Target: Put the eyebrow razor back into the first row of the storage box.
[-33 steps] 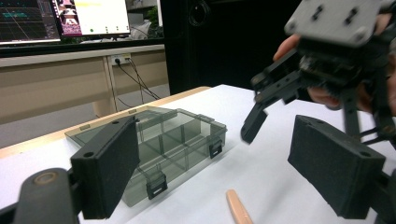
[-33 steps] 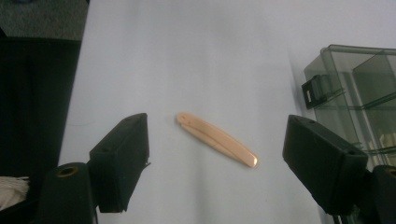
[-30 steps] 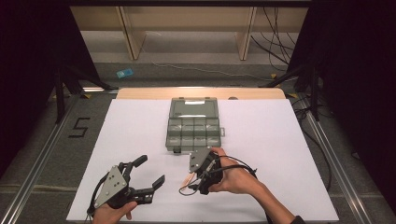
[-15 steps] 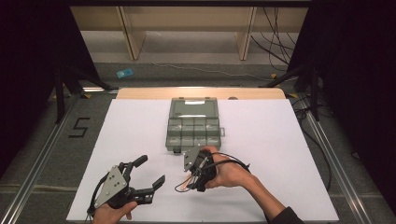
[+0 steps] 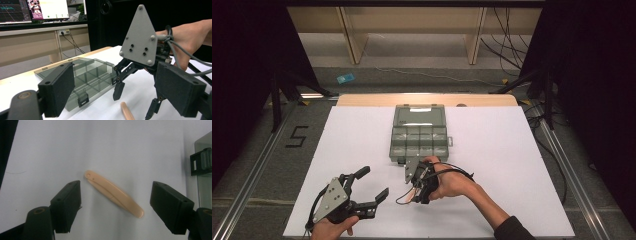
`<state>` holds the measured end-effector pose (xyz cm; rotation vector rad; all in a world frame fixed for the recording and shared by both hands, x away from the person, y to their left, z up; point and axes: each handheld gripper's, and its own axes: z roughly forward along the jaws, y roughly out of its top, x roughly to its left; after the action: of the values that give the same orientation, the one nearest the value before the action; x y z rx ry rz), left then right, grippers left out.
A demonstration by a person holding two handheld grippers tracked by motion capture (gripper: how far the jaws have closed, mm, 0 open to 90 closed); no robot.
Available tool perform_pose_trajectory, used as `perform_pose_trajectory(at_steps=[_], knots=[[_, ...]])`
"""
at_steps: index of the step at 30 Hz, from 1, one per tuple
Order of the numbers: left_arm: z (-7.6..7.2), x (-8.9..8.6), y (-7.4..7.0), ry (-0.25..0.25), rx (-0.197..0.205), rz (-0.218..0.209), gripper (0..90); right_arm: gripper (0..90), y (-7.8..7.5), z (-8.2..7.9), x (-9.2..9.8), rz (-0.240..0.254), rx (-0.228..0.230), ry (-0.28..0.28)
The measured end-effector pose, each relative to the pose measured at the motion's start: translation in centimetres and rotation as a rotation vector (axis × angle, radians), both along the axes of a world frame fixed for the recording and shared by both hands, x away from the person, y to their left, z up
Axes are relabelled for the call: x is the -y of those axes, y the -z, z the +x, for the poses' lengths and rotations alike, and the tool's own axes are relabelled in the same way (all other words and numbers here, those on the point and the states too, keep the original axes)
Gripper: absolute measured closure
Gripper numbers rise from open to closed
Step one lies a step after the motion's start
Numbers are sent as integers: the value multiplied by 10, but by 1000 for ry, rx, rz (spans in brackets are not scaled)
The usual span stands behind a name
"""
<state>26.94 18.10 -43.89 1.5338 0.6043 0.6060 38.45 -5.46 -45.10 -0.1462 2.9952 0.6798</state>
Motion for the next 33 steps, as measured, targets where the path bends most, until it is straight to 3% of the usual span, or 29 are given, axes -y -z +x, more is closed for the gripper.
perform_pose_trajectory(at_steps=[3, 7, 11, 12, 14, 24, 33], knots=[[2, 0, 0, 5, 13, -10, 157, 269, 2, 0, -1, -13, -4, -1], [0, -1, 0, -4, 0, 0, 157, 280, 6, 1, -3, -37, -7, -11], [1, 0, 0, 5, 13, -9, 157, 286, 9, 1, -5, -47, -15, -7], [1, 0, 0, 3, 12, -6, 157, 294, 10, 2, -6, -49, -1, -28], [0, -1, 0, -3, 1, -1, 157, 300, 10, 1, -7, -68, -15, -12], [0, -1, 0, -3, 1, -3, 157, 333, 14, 2, -11, -77, -16, -28], [-1, 0, 0, 0, 1, -2, 157, 476, 15, 2, -10, -97, -61, -13]])
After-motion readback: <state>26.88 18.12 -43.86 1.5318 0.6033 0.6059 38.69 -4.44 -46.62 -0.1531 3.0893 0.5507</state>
